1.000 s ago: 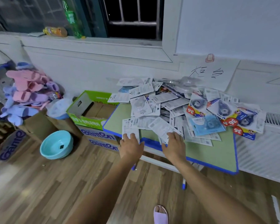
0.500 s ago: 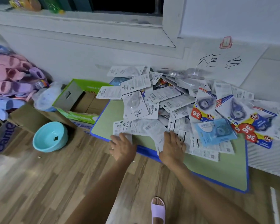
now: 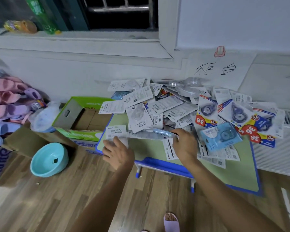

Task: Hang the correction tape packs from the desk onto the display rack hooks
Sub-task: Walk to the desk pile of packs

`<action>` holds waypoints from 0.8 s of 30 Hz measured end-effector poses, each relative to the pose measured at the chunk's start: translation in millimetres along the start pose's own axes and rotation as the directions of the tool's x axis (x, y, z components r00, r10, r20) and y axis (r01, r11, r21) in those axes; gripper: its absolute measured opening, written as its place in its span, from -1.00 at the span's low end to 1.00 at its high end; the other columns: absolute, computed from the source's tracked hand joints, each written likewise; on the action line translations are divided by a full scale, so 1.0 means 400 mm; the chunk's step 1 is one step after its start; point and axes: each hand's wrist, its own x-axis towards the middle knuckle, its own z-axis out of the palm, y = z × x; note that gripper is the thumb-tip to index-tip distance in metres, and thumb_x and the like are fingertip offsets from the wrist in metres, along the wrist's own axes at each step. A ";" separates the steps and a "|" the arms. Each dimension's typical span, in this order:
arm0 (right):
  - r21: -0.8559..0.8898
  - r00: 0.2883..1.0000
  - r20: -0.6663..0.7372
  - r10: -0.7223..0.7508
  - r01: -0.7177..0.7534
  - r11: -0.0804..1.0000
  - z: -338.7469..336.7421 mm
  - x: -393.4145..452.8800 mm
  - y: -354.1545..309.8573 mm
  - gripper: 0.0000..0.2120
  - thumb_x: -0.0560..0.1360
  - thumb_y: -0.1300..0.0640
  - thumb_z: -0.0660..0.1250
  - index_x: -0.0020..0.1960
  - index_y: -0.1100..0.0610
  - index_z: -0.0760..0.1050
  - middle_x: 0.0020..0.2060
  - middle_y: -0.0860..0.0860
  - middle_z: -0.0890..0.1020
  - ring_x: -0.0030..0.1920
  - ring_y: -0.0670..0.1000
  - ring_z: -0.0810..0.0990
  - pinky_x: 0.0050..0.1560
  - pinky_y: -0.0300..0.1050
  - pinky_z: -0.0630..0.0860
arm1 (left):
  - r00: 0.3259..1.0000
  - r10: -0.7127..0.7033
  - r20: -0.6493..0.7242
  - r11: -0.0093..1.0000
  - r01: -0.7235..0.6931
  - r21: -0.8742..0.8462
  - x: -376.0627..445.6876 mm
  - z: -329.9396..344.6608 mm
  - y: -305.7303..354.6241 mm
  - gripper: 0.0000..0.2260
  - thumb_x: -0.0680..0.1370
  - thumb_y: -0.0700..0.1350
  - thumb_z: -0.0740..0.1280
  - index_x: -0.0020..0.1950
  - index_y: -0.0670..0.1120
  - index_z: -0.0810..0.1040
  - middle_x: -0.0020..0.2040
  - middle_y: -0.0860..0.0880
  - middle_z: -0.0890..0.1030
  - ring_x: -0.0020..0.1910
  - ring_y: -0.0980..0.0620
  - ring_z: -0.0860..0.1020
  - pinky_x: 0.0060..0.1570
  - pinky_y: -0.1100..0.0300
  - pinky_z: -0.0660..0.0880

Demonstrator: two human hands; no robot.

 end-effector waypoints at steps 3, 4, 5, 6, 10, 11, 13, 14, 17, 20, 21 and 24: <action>0.114 0.995 -0.098 0.011 0.000 0.993 -0.032 0.000 -0.040 -0.78 0.47 0.28 0.35 0.11 0.17 0.59 -0.14 0.16 0.67 -0.13 0.19 0.61 -0.22 -0.05 0.49 | 0.998 0.052 -0.016 0.995 -0.054 -0.086 0.006 -0.030 0.008 -0.41 0.41 -0.05 0.41 0.38 -0.09 0.27 0.46 -0.29 0.11 0.31 -0.27 0.23 0.18 -0.11 0.23; 0.134 0.991 -0.132 0.007 0.011 0.991 -0.043 -0.001 -0.051 -0.80 0.47 0.27 0.35 0.09 0.19 0.58 -0.17 0.17 0.67 -0.17 0.20 0.61 -0.26 -0.05 0.49 | 0.998 0.064 -0.016 0.993 -0.065 -0.100 0.005 -0.038 0.006 -0.42 0.42 -0.08 0.40 0.38 -0.10 0.27 0.47 -0.31 0.10 0.33 -0.28 0.22 0.19 -0.12 0.22; 0.148 0.986 -0.163 0.018 0.006 0.989 -0.053 -0.004 -0.060 -0.81 0.46 0.27 0.36 0.08 0.20 0.58 -0.19 0.18 0.67 -0.21 0.20 0.62 -0.31 -0.10 0.46 | 0.997 0.072 -0.012 0.992 -0.072 -0.107 0.005 -0.046 0.001 -0.43 0.42 -0.10 0.39 0.37 -0.10 0.27 0.47 -0.32 0.08 0.34 -0.28 0.20 0.20 -0.13 0.22; 0.163 0.980 -0.192 0.043 -0.011 0.987 -0.063 -0.008 -0.071 -0.81 0.46 0.27 0.36 0.07 0.21 0.58 -0.20 0.18 0.67 -0.24 0.20 0.62 -0.33 -0.15 0.40 | 0.997 0.081 -0.005 0.991 -0.081 -0.109 0.007 -0.055 -0.006 -0.45 0.42 -0.12 0.38 0.37 -0.11 0.27 0.47 -0.32 0.08 0.35 -0.28 0.19 0.21 -0.13 0.21; 0.275 0.979 -0.172 0.108 -0.058 0.960 -0.085 -0.037 -0.103 -0.83 0.49 0.27 0.35 0.07 0.17 0.60 -0.14 0.10 0.68 -0.18 0.09 0.60 -0.29 -0.26 0.32 | 0.990 0.124 0.073 0.969 -0.105 -0.225 0.011 -0.088 -0.034 -0.45 0.46 -0.08 0.37 0.39 -0.11 0.27 0.45 -0.26 0.13 0.36 -0.28 0.19 0.27 -0.15 0.20; 0.319 0.980 -0.155 0.123 -0.068 0.945 -0.090 -0.047 -0.109 -0.81 0.50 0.28 0.34 0.09 0.16 0.60 -0.09 0.07 0.68 -0.15 0.04 0.59 -0.24 -0.31 0.33 | 0.982 0.167 0.090 0.952 -0.137 -0.274 0.010 -0.097 -0.037 -0.44 0.47 -0.04 0.38 0.41 -0.11 0.27 0.46 -0.25 0.16 0.36 -0.28 0.21 0.27 -0.15 0.22; 0.353 0.980 -0.125 0.157 -0.104 0.930 -0.103 -0.068 -0.117 -0.73 0.49 0.36 0.30 0.14 0.17 0.58 -0.04 0.04 0.65 -0.13 -0.03 0.54 -0.21 -0.41 0.35 | 0.941 0.326 0.095 0.874 -0.261 -0.409 0.003 -0.113 -0.038 -0.41 0.50 -0.02 0.38 0.46 -0.13 0.26 0.46 -0.24 0.22 0.36 -0.28 0.27 0.28 -0.13 0.28; 0.349 0.980 -0.106 0.169 -0.123 0.929 -0.111 -0.079 -0.120 -0.69 0.47 0.41 0.26 0.16 0.19 0.57 -0.06 0.02 0.63 -0.13 -0.03 0.52 -0.26 -0.50 0.33 | 0.903 0.421 0.082 0.801 -0.328 -0.501 -0.004 -0.121 -0.035 -0.41 0.51 -0.05 0.37 0.48 -0.15 0.25 0.46 -0.22 0.26 0.37 -0.25 0.29 0.30 -0.08 0.27; 0.336 0.976 -0.060 0.208 -0.177 0.925 -0.137 -0.122 -0.115 -0.61 0.37 0.50 0.20 0.10 0.23 0.56 -0.15 -0.02 0.56 -0.15 -0.02 0.50 -0.35 -0.55 0.30 | 0.767 0.632 0.116 0.526 -0.315 -0.790 -0.040 -0.139 -0.012 -0.51 0.60 -0.18 0.25 0.51 -0.11 0.22 0.48 -0.08 0.31 0.44 -0.06 0.29 0.38 0.18 0.22; 0.369 0.944 -0.102 0.313 -0.256 0.894 -0.170 -0.178 -0.089 -0.68 0.40 0.46 0.26 0.07 0.19 0.56 -0.15 -0.02 0.59 -0.18 -0.05 0.51 -0.34 -0.52 0.34 | 0.632 0.743 0.220 0.397 -0.153 -0.905 -0.098 -0.157 0.031 -0.64 0.64 -0.22 0.14 0.43 0.01 0.35 0.41 -0.04 0.42 0.37 0.00 0.39 0.36 0.08 0.33; 0.398 0.929 -0.132 0.347 -0.271 0.876 -0.186 -0.201 -0.077 -0.73 0.43 0.42 0.31 0.06 0.18 0.56 -0.13 -0.02 0.60 -0.18 -0.06 0.52 -0.33 -0.52 0.36 | 0.590 0.759 0.276 0.382 -0.061 -0.922 -0.121 -0.162 0.050 -0.66 0.64 -0.23 0.12 0.34 0.09 0.43 0.33 -0.03 0.50 0.28 0.00 0.46 0.25 0.06 0.43; 0.566 0.856 -0.212 0.471 -0.285 0.773 -0.240 -0.280 -0.037 -0.85 0.45 0.27 0.41 -0.01 0.11 0.55 -0.10 0.02 0.62 -0.12 -0.01 0.58 -0.16 -0.27 0.49 | 0.437 0.776 0.456 0.423 0.176 -0.889 -0.201 -0.181 0.104 -0.67 0.60 -0.23 0.12 0.08 0.21 0.49 -0.19 0.17 0.67 -0.21 0.10 0.58 -0.25 0.15 0.42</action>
